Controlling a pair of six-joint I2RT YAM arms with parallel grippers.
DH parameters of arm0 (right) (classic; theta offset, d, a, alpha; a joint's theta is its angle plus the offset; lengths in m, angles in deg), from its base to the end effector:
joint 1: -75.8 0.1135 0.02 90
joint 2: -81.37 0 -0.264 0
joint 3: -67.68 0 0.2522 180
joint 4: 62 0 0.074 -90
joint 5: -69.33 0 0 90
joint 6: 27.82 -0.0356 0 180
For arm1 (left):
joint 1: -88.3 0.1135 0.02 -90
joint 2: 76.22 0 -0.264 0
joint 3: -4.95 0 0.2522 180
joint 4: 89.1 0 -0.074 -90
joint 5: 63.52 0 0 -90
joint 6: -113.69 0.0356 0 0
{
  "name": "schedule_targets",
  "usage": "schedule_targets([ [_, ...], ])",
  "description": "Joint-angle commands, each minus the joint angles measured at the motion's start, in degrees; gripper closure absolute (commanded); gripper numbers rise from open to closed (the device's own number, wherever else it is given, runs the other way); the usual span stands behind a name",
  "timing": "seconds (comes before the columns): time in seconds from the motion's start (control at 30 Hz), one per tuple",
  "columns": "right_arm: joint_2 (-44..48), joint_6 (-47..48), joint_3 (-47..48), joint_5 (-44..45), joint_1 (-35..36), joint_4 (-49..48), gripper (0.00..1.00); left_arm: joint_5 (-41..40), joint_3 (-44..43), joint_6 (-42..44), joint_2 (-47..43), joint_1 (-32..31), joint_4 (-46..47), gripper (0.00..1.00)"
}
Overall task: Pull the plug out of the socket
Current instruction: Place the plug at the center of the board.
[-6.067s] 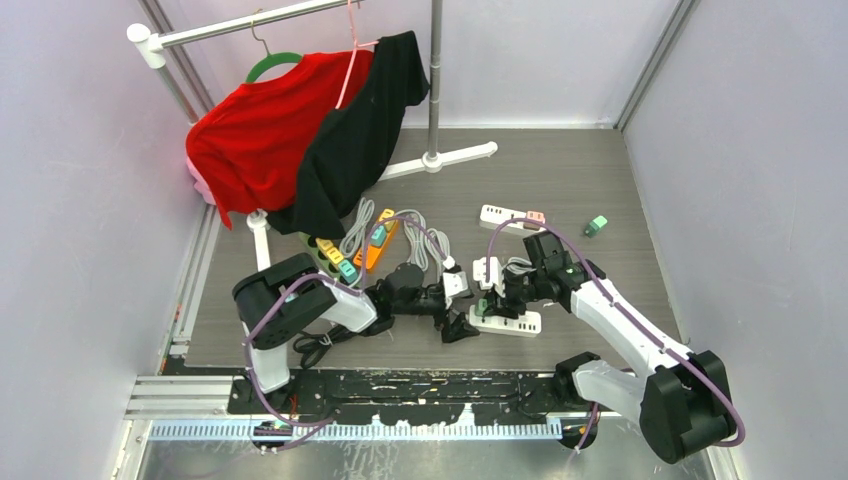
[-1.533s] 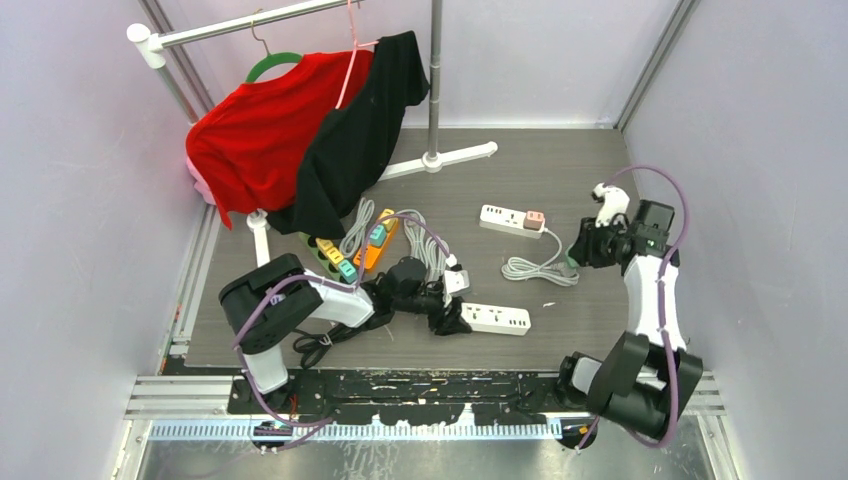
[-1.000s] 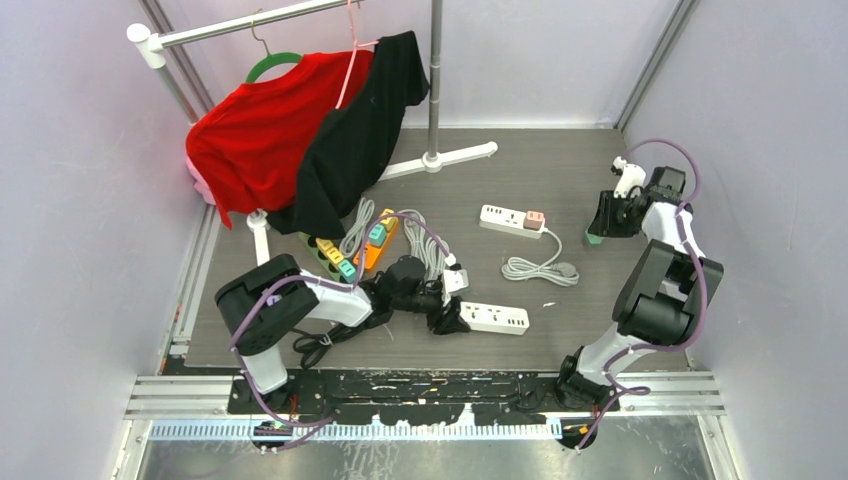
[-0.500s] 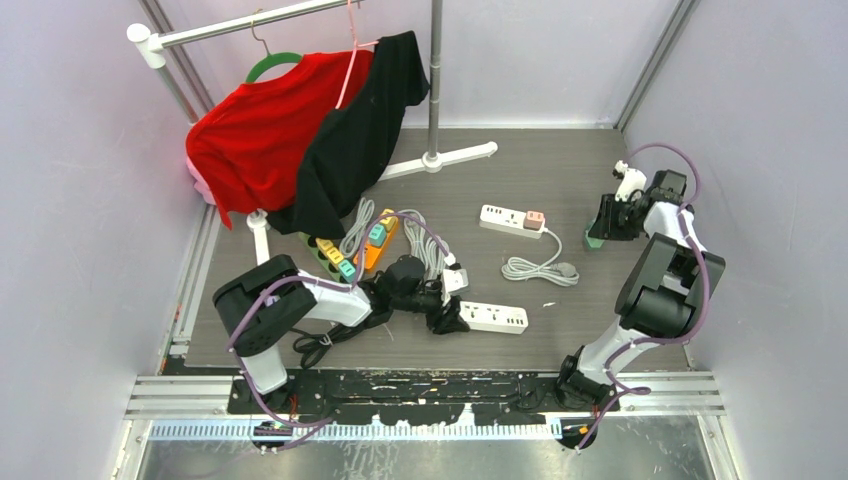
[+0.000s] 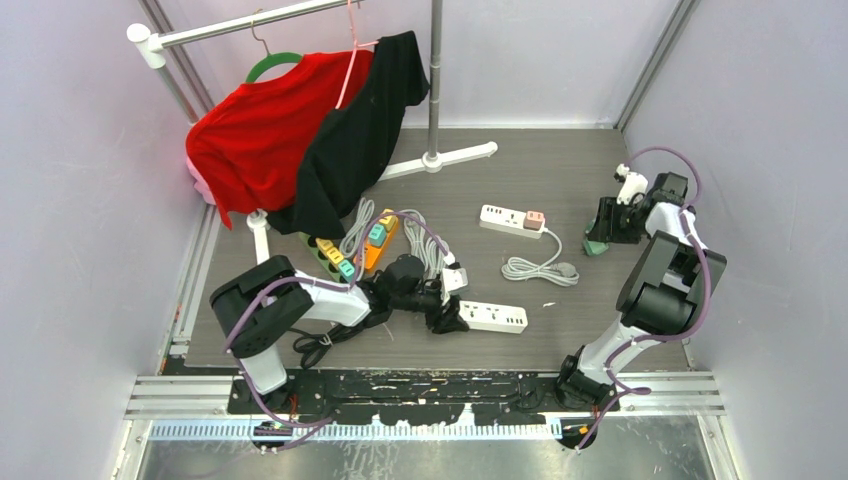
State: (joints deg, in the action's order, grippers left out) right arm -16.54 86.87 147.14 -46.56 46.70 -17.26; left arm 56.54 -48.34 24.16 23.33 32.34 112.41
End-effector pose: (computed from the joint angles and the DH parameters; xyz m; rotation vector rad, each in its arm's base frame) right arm 0.3076 -0.1534 0.2005 -0.0409 2.5199 0.2446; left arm 0.1718 -0.2862 0.1478 1.3095 1.6780 -1.1236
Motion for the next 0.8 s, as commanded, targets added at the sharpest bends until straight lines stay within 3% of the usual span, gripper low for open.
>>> schedule_targets([
  [0.0,0.28,1.13,2.6,0.89,-0.66,0.15,0.46,0.57,-1.56,0.61,-3.29,0.41,3.07,1.0],
  [0.27,0.8,4.12,5.16,-0.17,-1.34,4.55,0.43,0.52,-1.69,0.58,-3.8,0.35,2.81,1.0],
  [0.47,4.38,12.98,9.23,-9.6,-1.38,15.51,0.41,0.6,-1.99,0.76,-4.42,0.41,2.54,1.0],
  [0.6,9.12,24.3,9.54,-18.77,-1.39,24.35,0.38,0.7,-2.55,1.01,-4.83,0.41,2.02,1.0],
  [0.77,13.96,48.07,9.73,-30.04,-1.33,42.87,0.28,0.71,-3.41,1.75,-6.37,0.36,0.2,1.0],
])
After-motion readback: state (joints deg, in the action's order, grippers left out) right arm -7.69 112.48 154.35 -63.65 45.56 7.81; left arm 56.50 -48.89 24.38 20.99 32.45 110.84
